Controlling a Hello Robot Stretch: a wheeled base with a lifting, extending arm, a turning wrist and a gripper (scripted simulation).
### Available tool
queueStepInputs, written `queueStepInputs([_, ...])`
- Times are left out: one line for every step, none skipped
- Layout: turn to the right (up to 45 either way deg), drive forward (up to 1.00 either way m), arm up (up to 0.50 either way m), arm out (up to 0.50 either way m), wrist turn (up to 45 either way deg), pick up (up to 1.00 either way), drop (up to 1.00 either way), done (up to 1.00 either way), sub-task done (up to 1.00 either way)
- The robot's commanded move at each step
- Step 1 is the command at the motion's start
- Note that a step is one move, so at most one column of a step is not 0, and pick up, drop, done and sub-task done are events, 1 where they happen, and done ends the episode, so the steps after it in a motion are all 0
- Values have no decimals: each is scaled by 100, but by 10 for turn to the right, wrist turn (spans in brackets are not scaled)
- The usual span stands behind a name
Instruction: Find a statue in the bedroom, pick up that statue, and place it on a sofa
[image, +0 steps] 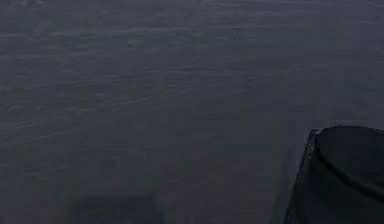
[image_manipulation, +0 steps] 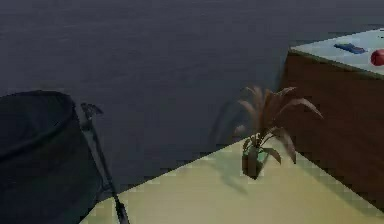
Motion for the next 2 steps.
queueStepInputs([450, 0, 0, 0, 0, 0, 0, 0, 0])
queueStepInputs([450, 0, 0, 0, 0, 0, 0, 0, 0])
